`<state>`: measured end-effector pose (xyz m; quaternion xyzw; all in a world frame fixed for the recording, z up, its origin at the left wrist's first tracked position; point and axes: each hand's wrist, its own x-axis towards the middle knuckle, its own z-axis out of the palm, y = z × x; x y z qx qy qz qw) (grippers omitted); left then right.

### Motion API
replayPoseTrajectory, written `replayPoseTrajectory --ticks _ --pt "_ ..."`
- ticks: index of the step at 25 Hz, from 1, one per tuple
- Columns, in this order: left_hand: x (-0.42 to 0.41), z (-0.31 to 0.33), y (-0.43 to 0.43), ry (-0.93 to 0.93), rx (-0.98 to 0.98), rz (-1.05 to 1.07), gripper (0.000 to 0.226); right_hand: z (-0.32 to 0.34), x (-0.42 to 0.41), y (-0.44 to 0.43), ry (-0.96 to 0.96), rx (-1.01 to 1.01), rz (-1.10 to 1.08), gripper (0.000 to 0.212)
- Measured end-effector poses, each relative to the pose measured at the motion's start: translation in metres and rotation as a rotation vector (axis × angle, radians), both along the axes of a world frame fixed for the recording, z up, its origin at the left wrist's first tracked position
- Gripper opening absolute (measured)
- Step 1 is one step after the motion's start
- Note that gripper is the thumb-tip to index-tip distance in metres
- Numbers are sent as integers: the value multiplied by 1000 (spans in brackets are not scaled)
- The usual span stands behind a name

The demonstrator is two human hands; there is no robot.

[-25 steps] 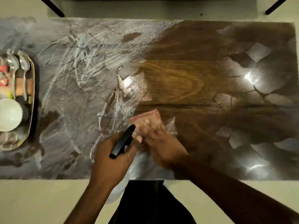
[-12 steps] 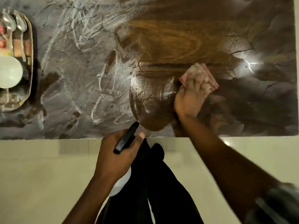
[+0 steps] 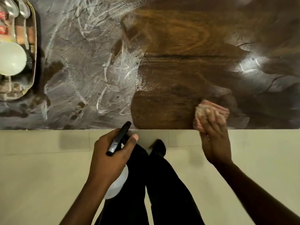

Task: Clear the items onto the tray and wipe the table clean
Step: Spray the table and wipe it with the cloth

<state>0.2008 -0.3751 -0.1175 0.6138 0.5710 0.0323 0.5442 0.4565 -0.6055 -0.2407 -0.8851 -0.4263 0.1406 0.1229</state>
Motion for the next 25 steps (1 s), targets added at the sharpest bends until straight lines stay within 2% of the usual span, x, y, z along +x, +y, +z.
replayPoseTrajectory --ticks 2,3,4,6,8,10,11,13,15,16,18,19,20,22,25 --pt "-4 0 1 1 -6 11 9 4 -33 23 8 34 -458 59" --pt "-5 0 3 2 -9 15 11 6 -60 47 26 26 -565 62" --pt "-7 0 5 4 -10 15 12 8 -92 75 59 10 -563 64" --pt "-10 1 12 3 -5 15 8 12 -154 129 139 -6 -268 65" --pt "-13 4 23 7 5 20 9 16 -182 163 219 -1 271 65" --pt "-17 5 37 9 30 18 14 9 -143 179 169 32 700 66" --pt "-18 5 44 5 42 10 19 9 -111 182 105 6 761 66" --pt "-19 4 59 -8 25 18 21 7 -36 177 37 -73 583 68" --pt "-17 1 73 -3 7 48 21 11 32 170 28 -91 196 68" --pt "-16 -1 78 14 11 65 29 12 52 170 36 -64 -4 67" --pt "-15 -5 89 43 38 97 46 11 50 191 49 -22 -384 70" --pt "-16 -6 94 47 49 106 51 8 31 208 42 -28 -495 71" --pt "-17 -7 99 45 55 106 53 5 3 222 32 -38 -506 72" --pt "-22 -9 107 33 51 77 51 -1 -74 237 15 -34 -257 69" --pt "-28 -9 114 4 -8 45 33 -4 -174 214 70 -89 416 70"
